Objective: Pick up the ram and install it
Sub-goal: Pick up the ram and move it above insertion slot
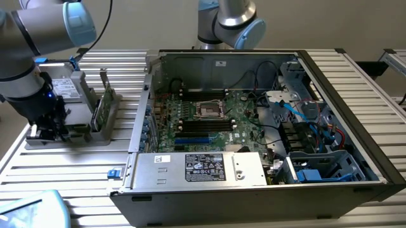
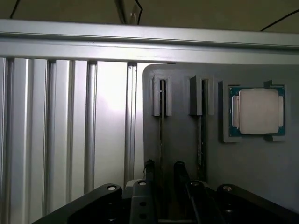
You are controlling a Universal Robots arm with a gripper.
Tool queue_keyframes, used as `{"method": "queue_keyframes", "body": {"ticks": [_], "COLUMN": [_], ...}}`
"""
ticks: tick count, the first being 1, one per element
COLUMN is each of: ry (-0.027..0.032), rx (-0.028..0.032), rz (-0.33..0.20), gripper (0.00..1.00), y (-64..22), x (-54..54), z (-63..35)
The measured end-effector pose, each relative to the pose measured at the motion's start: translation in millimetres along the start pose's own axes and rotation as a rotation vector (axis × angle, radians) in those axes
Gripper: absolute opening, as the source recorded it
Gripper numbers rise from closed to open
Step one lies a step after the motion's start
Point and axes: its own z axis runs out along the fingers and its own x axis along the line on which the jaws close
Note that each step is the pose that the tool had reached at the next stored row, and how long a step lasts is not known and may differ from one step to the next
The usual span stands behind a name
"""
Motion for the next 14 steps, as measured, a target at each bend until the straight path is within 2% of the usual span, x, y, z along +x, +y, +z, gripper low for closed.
{"method": "queue_keyframes", "body": {"ticks": [6,14], "ry": [-0.0004,-0.0003], "rx": [0.0005,0.0004], "rz": [0.005,0.006], "gripper": [0.31,0.31], "y": [1.2,1.4], "x": [0.1,0.1], "z": [4.4,4.4]}}
